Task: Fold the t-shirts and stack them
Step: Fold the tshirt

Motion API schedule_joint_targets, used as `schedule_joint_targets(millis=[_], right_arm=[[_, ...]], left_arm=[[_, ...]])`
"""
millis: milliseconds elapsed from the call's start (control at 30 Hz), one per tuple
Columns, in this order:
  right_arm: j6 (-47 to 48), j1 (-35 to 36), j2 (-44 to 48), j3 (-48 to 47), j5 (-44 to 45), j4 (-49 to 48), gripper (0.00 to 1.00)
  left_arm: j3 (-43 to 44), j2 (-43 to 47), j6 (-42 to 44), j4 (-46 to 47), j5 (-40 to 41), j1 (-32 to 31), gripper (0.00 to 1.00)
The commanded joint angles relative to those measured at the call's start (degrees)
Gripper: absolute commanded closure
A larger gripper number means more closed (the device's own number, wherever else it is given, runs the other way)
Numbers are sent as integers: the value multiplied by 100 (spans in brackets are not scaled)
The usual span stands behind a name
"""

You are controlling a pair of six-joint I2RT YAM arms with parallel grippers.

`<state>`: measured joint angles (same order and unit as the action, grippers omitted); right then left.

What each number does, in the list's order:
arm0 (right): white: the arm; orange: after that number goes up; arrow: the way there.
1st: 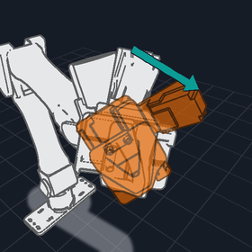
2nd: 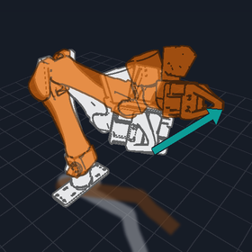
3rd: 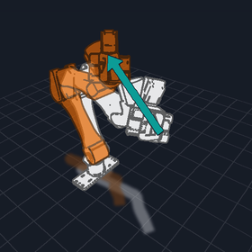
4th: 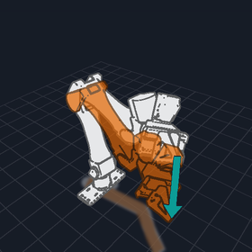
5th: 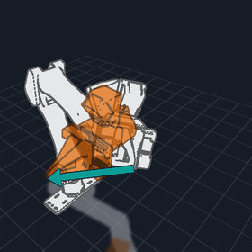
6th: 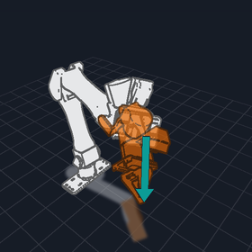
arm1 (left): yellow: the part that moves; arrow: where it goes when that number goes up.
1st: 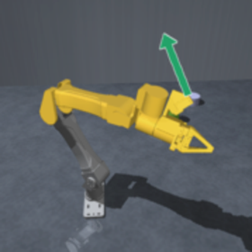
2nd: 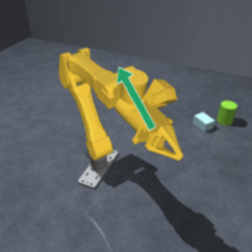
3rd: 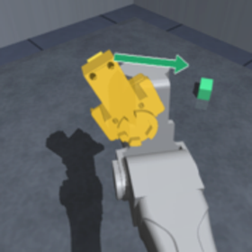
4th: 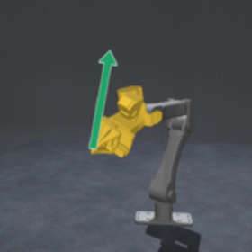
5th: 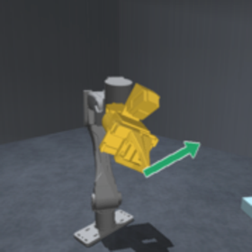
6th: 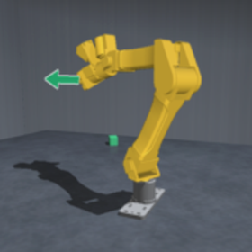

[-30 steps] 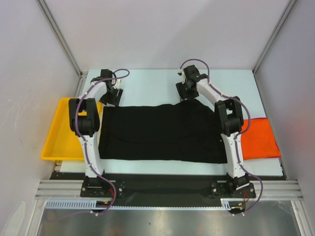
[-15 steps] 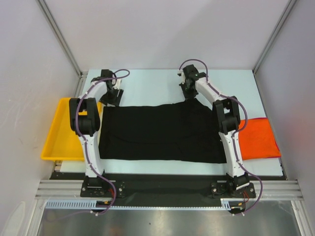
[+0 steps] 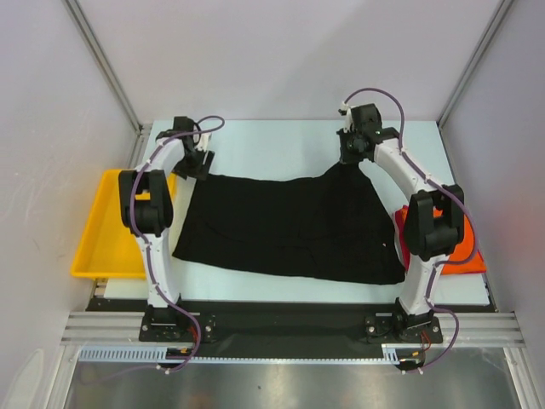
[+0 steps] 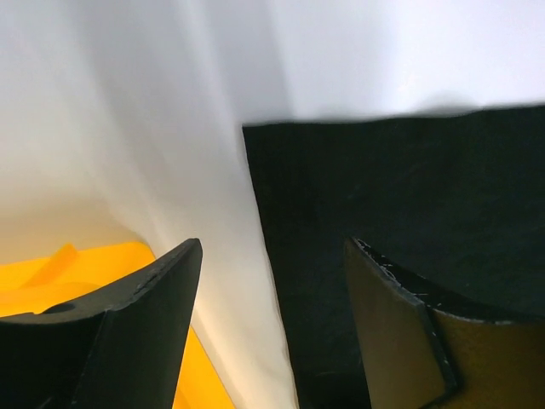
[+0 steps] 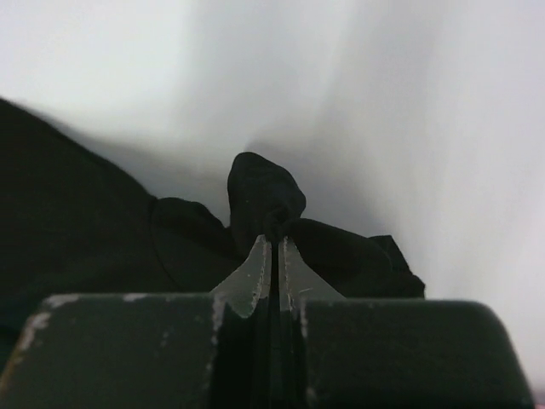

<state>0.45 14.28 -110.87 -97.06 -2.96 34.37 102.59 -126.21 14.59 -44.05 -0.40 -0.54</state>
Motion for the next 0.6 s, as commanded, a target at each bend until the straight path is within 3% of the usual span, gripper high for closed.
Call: schedule_joint_targets(millis=[0,200,367,467,500,567], right_arm=[[-159,13,171,318,-240,-439,100],[-221,39,180,319,-442,-475,100],[-247,4,320,345,-398,-466,100],[-256,-13,390,345,-425,-405,100],[-264,-5,408,345,-372,-344,100],[-335,13,469,380,-284,-247,100]], left_arm=[[507,-149,-9,-60,-302,27,26],[1473,-930,-307,-463,-689,27,29],[1203,-1081,-272,-648,-443,27,38],[983,-967,-264,-526,-687,27,62],[896,-906,-246,-499,-828,27,77],[729,-555,-194,-298,-1257,27,97]])
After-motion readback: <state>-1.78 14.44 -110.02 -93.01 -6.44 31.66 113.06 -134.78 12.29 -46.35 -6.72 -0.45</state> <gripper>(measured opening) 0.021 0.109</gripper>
